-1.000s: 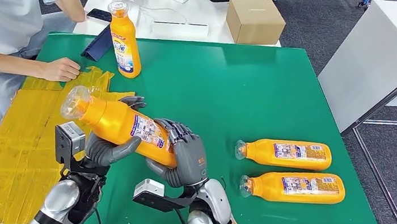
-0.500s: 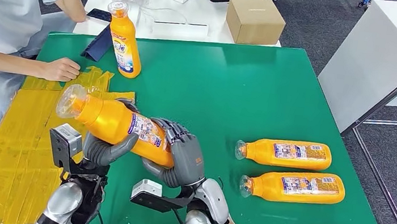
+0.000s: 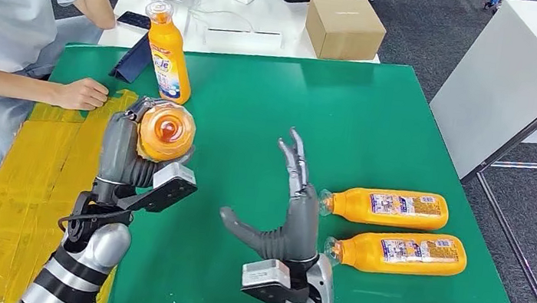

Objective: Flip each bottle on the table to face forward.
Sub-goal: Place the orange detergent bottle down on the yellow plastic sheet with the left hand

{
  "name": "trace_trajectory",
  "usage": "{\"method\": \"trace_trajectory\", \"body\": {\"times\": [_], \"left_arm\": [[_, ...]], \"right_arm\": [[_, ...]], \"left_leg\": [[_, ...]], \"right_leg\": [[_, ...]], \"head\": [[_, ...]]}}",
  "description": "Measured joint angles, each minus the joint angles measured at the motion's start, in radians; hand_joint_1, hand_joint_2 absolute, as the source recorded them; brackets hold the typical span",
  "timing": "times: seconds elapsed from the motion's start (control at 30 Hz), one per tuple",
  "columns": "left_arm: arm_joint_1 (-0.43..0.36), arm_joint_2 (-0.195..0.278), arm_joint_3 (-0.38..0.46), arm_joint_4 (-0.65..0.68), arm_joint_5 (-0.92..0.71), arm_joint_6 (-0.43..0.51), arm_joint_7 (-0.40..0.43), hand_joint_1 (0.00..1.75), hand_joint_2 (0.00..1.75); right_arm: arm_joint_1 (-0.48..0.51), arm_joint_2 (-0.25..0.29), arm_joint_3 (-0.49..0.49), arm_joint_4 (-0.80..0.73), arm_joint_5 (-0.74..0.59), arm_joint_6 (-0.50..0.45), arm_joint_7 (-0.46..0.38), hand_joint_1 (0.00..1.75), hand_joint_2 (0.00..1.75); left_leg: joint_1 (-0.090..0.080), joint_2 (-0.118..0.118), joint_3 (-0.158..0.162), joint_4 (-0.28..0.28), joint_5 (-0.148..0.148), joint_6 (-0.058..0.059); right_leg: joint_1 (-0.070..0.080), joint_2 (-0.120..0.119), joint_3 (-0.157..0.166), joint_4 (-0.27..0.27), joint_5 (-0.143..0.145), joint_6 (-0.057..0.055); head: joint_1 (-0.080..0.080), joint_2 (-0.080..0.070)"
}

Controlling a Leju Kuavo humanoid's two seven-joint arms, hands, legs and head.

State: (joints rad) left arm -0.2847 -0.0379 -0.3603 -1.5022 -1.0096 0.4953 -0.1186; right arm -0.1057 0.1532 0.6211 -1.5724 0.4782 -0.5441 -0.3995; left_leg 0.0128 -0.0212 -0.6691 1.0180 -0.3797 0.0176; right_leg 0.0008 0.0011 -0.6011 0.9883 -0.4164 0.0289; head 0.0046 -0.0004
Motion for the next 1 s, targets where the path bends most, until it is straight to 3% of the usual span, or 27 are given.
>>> {"method": "trace_trajectory", "body": {"times": [0.17, 0.4, 0.73, 1.0], "left_arm": [[-0.078, 0.031, -0.004, 0.1, -0.317, -0.104, 0.175, 1.75, 1.75], [-0.181, 0.052, -0.023, 0.262, -0.51, -0.19, 0.298, 1.75, 1.75], [-0.233, 0.06, -0.041, 0.364, -0.539, -0.216, 0.329, 1.75, 1.75], [-0.35, 0.071, -0.104, 0.603, -0.553, -0.287, 0.51, 1.75, 1.75]], "right_arm": [[0.046, -0.007, -0.057, -0.126, -0.059, -0.001, -0.06, 0.0, 1.75], [0.077, -0.008, -0.09, -0.248, -0.072, -0.026, -0.1, 0.0, 1.75], [0.083, -0.008, -0.094, -0.296, -0.07, -0.038, -0.106, 0.0, 1.75], [0.075, -0.008, -0.093, -0.318, -0.067, -0.063, -0.109, 0.0, 1.75]], "left_leg": [[0.0, 0.0, 0.0, 0.0, 0.0, 0.0], [0.0, 0.0, 0.0, 0.0, 0.0, 0.0], [0.0, 0.0, 0.0, 0.0, 0.0, 0.0], [0.0, 0.0, 0.0, 0.0, 0.001, 0.0]], "right_leg": [[0.0, 0.0, 0.0, 0.0, 0.0, 0.0], [0.0, 0.0, 0.0, 0.0, 0.0, 0.0], [0.0, 0.0, 0.0, 0.0, 0.0, 0.0], [0.0, 0.0, 0.001, 0.0, 0.0, 0.0]], "head": [[0.0, 0.0], [0.0, 0.0], [0.0, 0.0], [0.0, 0.0]]}}
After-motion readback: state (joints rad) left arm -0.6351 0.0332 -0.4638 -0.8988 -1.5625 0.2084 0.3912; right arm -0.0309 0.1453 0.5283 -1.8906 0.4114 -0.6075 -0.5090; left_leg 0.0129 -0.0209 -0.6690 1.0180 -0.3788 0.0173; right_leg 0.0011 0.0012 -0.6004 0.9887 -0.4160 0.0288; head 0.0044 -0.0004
